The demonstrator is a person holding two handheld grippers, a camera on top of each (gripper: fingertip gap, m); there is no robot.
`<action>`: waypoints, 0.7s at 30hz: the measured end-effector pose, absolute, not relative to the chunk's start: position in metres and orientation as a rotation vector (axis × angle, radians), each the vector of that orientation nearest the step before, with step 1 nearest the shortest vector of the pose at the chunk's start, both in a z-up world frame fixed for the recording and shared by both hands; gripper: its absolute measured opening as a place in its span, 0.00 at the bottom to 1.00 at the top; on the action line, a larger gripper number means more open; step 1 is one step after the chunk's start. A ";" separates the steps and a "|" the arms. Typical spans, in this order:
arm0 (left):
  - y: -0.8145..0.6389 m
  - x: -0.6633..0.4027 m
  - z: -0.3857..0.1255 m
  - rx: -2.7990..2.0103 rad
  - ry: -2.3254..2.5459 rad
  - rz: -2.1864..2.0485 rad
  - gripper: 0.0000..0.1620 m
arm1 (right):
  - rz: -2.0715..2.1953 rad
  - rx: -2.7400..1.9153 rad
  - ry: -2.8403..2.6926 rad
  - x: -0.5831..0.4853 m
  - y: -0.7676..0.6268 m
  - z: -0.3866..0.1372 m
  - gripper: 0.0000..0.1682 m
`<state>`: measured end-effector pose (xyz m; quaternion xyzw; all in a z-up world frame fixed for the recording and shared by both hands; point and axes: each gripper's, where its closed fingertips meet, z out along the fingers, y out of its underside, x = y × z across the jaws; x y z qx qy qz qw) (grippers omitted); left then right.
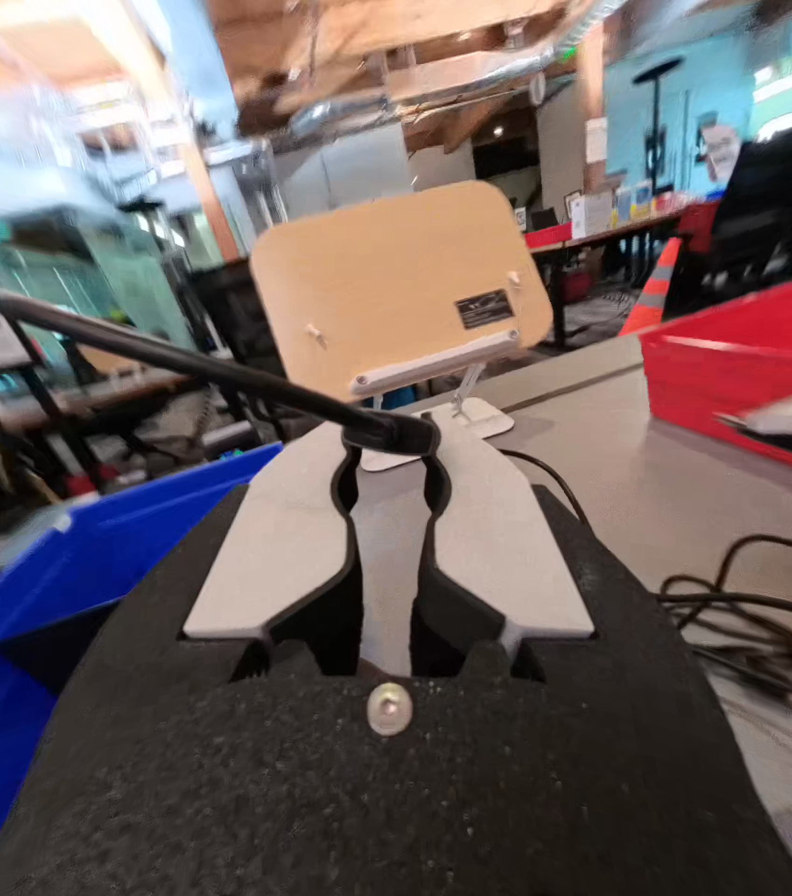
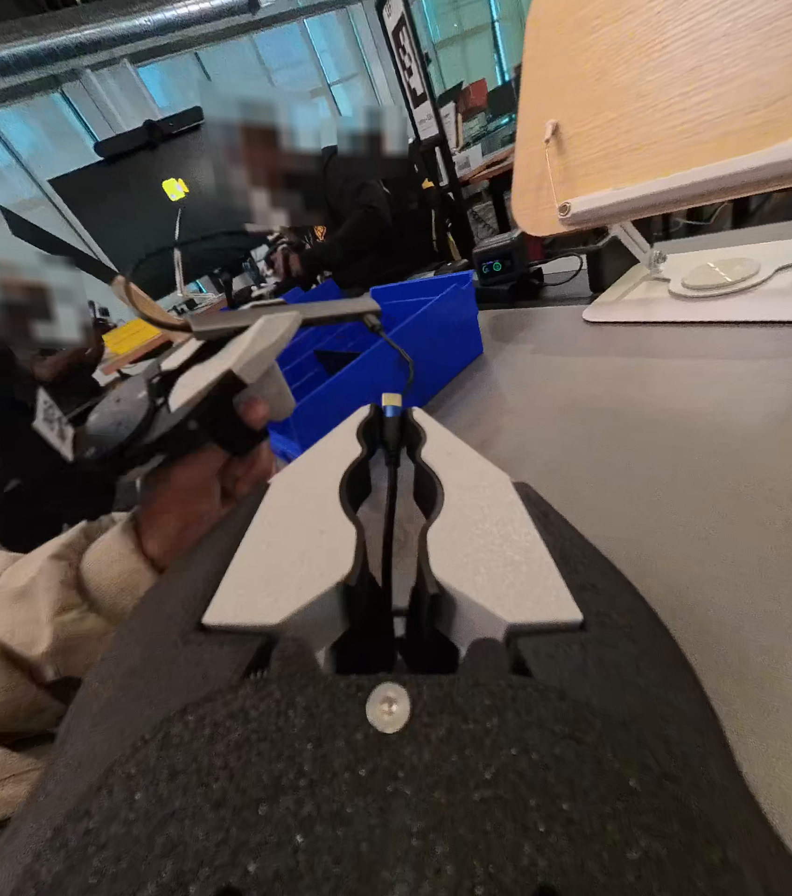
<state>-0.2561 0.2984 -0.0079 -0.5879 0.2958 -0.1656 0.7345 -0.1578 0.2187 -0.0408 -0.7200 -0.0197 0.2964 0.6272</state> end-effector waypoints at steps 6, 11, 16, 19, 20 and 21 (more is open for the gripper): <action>0.264 -0.232 -0.008 -1.180 0.840 -0.344 0.15 | 0.708 -1.627 -0.169 -0.138 0.222 -0.033 0.05; 0.274 -0.243 -0.015 -1.131 0.871 -0.376 0.15 | 0.654 -1.884 -0.227 -0.119 0.228 -0.094 0.05; 0.288 -0.248 -0.024 -1.280 0.797 -0.526 0.15 | 0.778 -1.869 -0.189 -0.112 0.228 -0.096 0.21; 0.297 -0.262 -0.018 -1.270 0.759 -0.441 0.15 | 0.679 -1.724 -0.185 -0.092 0.225 -0.060 0.22; 0.301 -0.269 -0.017 -1.281 0.737 -0.439 0.15 | 0.647 -1.687 -0.179 -0.086 0.224 -0.050 0.22; 0.306 -0.277 -0.015 -1.297 0.702 -0.424 0.15 | 0.627 -1.671 -0.176 -0.083 0.222 -0.044 0.22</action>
